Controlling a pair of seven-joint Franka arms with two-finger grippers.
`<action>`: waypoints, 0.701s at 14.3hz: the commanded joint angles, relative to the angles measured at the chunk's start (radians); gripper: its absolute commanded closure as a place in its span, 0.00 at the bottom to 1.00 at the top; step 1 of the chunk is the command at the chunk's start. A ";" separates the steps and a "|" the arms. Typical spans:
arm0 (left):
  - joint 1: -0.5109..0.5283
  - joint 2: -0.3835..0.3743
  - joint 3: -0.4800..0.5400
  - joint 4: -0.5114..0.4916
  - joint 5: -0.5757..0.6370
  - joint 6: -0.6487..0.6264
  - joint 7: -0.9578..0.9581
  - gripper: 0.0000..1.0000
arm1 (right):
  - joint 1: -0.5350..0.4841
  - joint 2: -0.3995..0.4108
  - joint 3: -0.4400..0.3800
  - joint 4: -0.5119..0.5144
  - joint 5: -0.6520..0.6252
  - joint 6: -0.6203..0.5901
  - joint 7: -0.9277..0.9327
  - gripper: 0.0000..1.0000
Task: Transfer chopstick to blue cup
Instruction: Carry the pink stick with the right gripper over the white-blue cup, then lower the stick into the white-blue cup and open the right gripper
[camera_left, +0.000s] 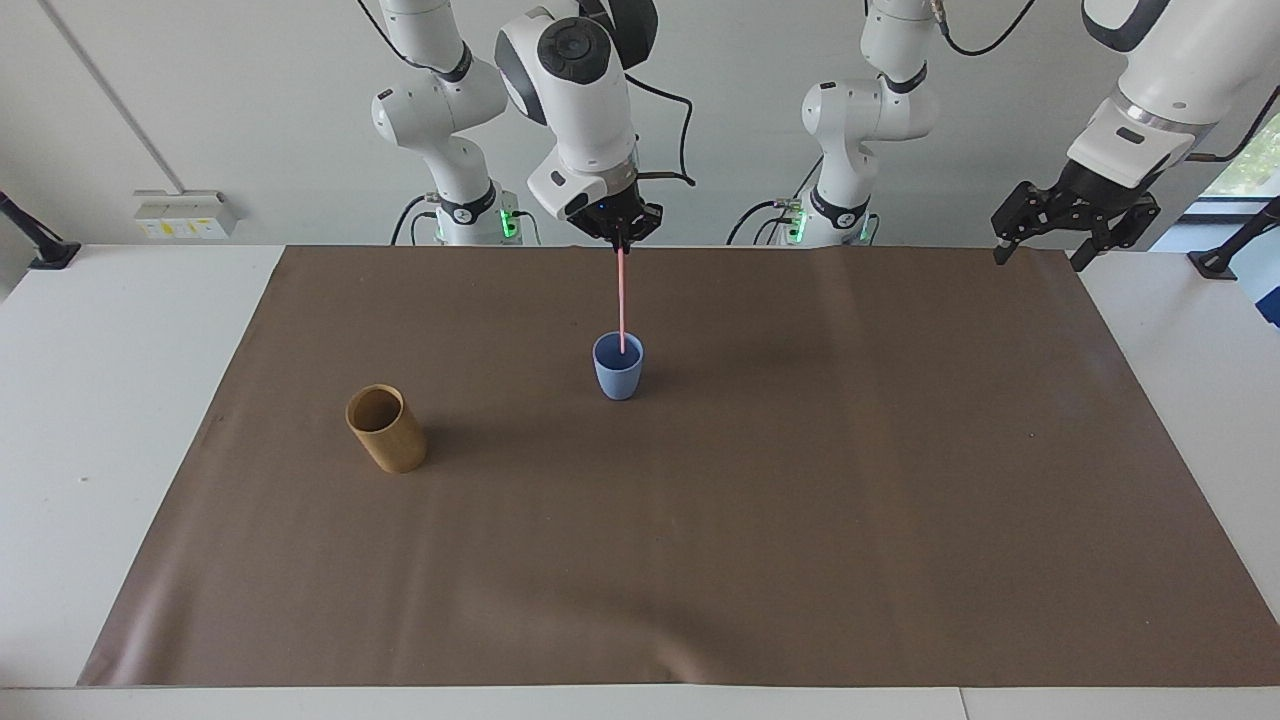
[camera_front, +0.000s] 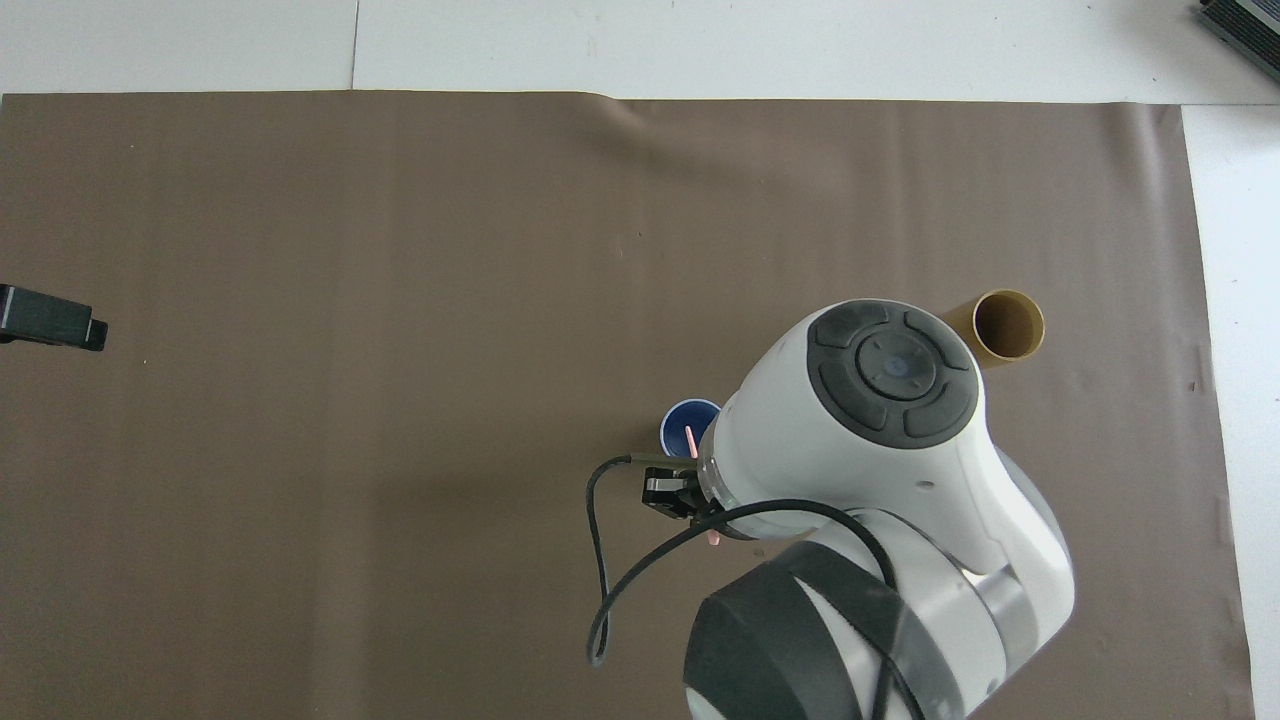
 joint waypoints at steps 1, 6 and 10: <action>0.013 -0.023 -0.010 -0.024 0.017 -0.003 0.003 0.00 | -0.006 -0.011 -0.004 -0.052 0.025 0.042 0.004 1.00; 0.012 -0.023 -0.010 -0.024 0.017 -0.005 -0.001 0.00 | -0.026 0.027 -0.004 -0.058 0.057 0.126 0.002 0.95; 0.012 -0.023 -0.010 -0.024 0.017 -0.005 -0.002 0.00 | -0.023 0.071 -0.004 -0.057 0.062 0.160 0.010 0.86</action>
